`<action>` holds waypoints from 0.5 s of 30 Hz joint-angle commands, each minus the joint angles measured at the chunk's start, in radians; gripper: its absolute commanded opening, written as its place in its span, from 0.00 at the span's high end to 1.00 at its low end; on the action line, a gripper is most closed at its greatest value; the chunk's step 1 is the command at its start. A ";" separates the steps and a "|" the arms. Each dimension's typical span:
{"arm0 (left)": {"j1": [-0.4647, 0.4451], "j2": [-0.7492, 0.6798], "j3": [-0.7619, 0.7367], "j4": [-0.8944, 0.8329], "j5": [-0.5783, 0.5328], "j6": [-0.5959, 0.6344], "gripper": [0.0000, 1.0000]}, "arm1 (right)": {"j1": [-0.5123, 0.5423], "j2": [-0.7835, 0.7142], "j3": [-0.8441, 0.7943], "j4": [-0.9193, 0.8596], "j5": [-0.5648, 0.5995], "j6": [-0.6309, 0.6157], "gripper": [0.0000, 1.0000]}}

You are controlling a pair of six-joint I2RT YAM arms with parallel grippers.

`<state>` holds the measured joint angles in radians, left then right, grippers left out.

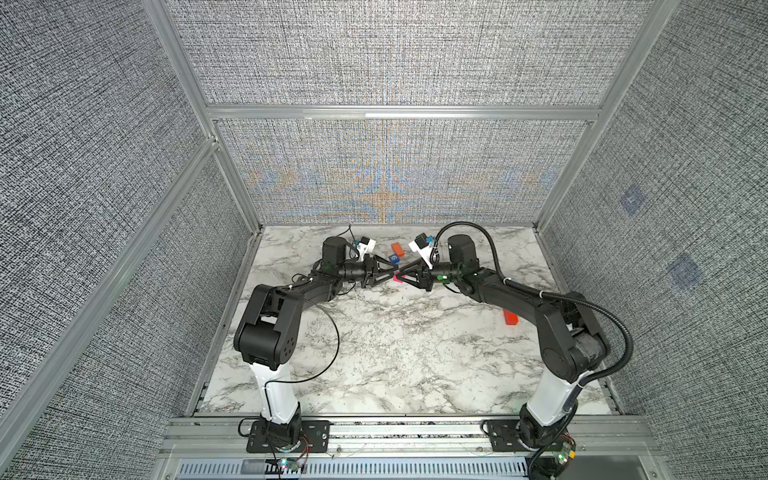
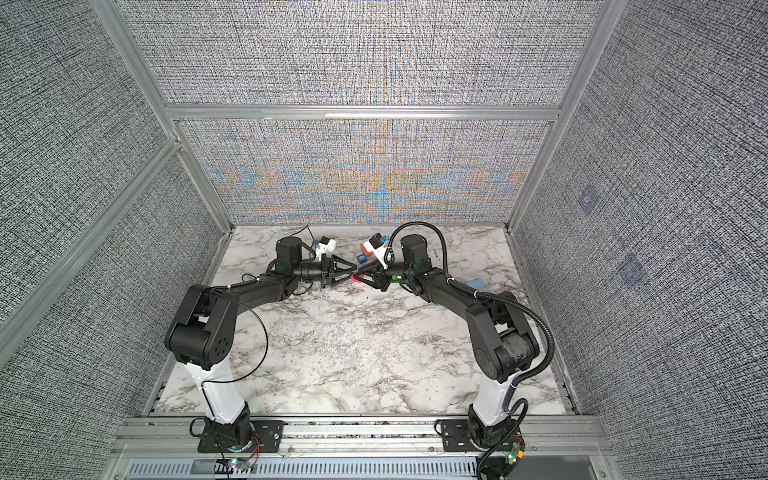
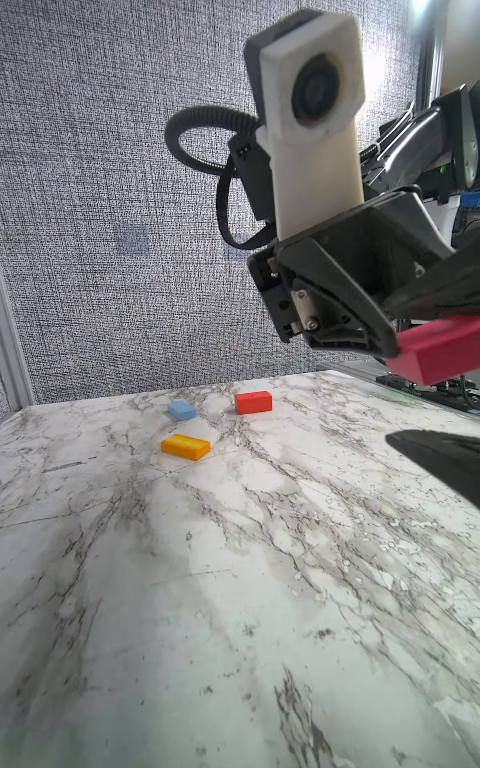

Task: Build the wood block tower
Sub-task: 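Close the left gripper on the magenta cube held by the right gripper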

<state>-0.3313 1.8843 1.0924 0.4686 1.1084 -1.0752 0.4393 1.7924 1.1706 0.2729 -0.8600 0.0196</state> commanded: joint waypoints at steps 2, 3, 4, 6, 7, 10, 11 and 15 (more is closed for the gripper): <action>0.000 -0.018 -0.017 0.051 0.022 -0.018 0.54 | -0.003 0.000 0.006 0.037 -0.004 0.005 0.84; 0.001 -0.023 -0.022 0.057 0.022 -0.021 0.56 | -0.005 -0.001 0.006 0.037 -0.005 0.007 0.84; 0.000 -0.026 -0.024 0.064 0.021 -0.027 0.57 | -0.007 -0.002 0.005 0.038 -0.005 0.010 0.84; 0.001 -0.029 -0.030 0.085 0.028 -0.043 0.61 | -0.008 -0.003 0.004 0.042 -0.006 0.011 0.84; 0.000 -0.031 -0.031 0.094 0.031 -0.049 0.63 | -0.009 -0.004 0.004 0.042 -0.006 0.011 0.84; 0.001 -0.036 -0.031 0.100 0.037 -0.055 0.69 | -0.010 -0.004 0.004 0.044 -0.007 0.010 0.84; 0.001 -0.038 -0.031 0.102 0.039 -0.055 0.69 | -0.010 -0.005 0.005 0.045 -0.007 0.010 0.84; 0.000 -0.039 -0.034 0.103 0.050 -0.055 0.70 | -0.010 -0.003 0.006 0.046 -0.007 0.008 0.84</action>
<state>-0.3302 1.8542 1.0618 0.5377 1.1328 -1.1282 0.4274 1.7931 1.1706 0.2970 -0.8600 0.0273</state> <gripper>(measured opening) 0.302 0.313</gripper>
